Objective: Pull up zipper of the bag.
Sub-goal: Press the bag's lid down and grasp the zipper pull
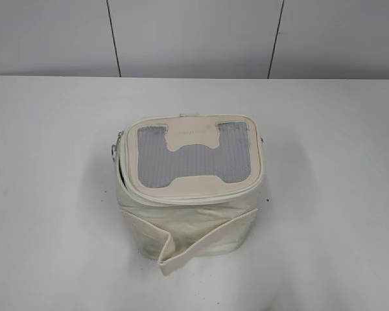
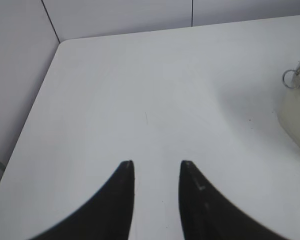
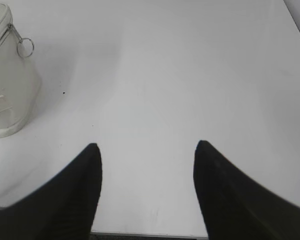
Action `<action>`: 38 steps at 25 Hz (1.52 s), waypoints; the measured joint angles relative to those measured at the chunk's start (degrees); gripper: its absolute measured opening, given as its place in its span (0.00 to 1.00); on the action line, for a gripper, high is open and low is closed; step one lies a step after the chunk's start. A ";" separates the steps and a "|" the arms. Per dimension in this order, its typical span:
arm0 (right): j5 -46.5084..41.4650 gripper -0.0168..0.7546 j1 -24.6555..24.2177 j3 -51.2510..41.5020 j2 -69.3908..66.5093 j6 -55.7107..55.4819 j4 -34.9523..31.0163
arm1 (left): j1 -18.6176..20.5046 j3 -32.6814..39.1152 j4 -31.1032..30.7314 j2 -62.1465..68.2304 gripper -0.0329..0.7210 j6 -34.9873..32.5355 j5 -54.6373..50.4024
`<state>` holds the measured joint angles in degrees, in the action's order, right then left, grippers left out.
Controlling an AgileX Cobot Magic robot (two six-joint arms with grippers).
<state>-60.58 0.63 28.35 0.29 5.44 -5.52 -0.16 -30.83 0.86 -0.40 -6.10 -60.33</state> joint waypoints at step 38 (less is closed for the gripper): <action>0.00 0.62 0.00 0.00 0.00 0.00 0.00 | 0.00 0.00 0.00 0.00 0.36 0.00 0.00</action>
<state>-60.58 0.63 28.35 0.29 5.44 -5.52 -0.16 -30.83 0.86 -0.40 -6.10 -60.33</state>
